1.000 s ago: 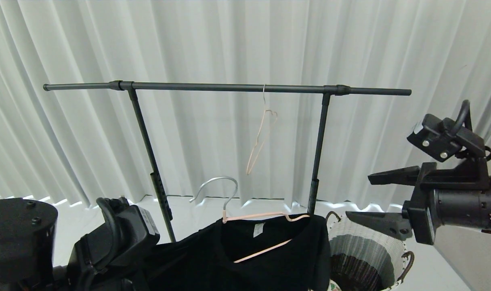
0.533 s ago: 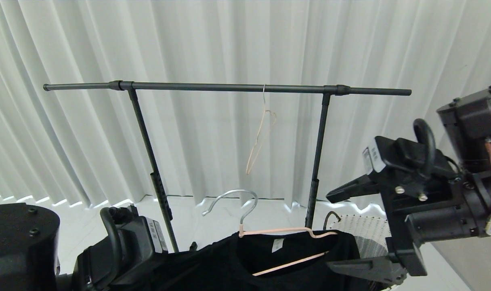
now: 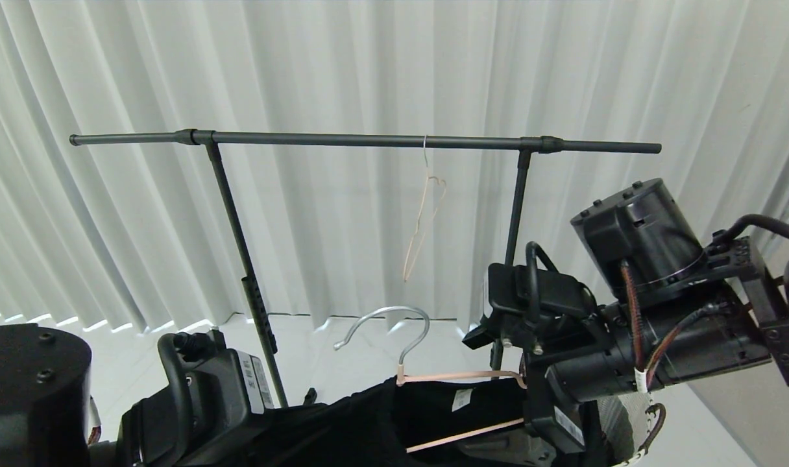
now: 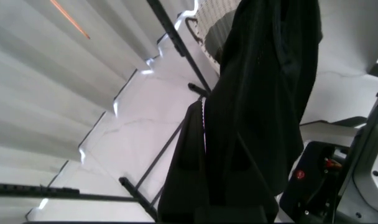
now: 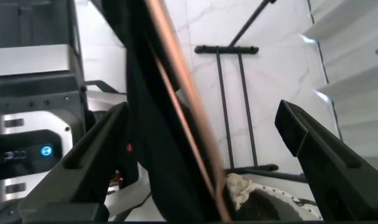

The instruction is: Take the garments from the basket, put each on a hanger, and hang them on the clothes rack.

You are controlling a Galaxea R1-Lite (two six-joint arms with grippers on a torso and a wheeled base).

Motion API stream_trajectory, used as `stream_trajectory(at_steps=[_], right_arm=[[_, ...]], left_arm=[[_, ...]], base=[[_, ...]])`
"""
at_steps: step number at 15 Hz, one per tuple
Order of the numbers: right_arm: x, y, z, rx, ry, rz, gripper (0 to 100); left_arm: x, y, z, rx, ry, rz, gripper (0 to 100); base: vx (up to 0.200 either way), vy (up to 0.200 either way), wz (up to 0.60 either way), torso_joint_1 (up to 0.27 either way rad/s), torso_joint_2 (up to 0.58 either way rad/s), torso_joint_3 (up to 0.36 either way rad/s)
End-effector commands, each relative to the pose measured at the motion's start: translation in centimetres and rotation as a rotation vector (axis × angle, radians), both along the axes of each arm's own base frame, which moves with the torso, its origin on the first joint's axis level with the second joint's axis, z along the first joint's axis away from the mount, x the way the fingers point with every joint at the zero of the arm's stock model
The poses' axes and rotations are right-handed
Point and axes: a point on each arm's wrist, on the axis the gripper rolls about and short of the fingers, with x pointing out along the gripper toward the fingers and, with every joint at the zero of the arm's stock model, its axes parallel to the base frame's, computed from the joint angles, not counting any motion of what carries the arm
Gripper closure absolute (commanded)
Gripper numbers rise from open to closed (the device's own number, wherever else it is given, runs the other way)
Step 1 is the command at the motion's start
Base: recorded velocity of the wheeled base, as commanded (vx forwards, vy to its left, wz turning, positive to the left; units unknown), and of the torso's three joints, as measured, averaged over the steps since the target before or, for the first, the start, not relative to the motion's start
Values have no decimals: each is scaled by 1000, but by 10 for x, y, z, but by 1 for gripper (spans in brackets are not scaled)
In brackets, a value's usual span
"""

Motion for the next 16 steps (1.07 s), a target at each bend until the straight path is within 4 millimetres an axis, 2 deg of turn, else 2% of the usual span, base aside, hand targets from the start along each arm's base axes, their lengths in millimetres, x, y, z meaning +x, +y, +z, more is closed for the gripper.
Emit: stream_trajectory(at_steps=[1, 5, 6, 11, 15, 16], right_arm=[[5, 6, -12, -40, 13, -15, 0], [9, 6, -13, -43, 4, -33, 0], [10, 4, -13, -44, 3, -40, 100], [13, 4, -12, -36, -31, -63, 100], [19, 4, -10, 44, -123, -68, 100], [20, 1, -10, 56, -165, -52, 100]], left_arm=[[0, -2, 2, -6, -6, -10, 100], [0, -3, 2, -6, -6, -14, 100], [-1, -3, 3, -7, -7, -14, 100], [-1, -2, 3, -9, -12, -13, 100], [-1, -2, 3, -4, -13, -15, 100], [-1, -2, 2, -2, -11, -14, 0]], base=[[0, 0, 0, 0, 0, 0], [0, 0, 0, 0, 0, 0], [0, 0, 0, 0, 0, 0], [0, 0, 0, 0, 0, 0], [0, 0, 0, 0, 0, 0], [0, 0, 0, 0, 0, 0]])
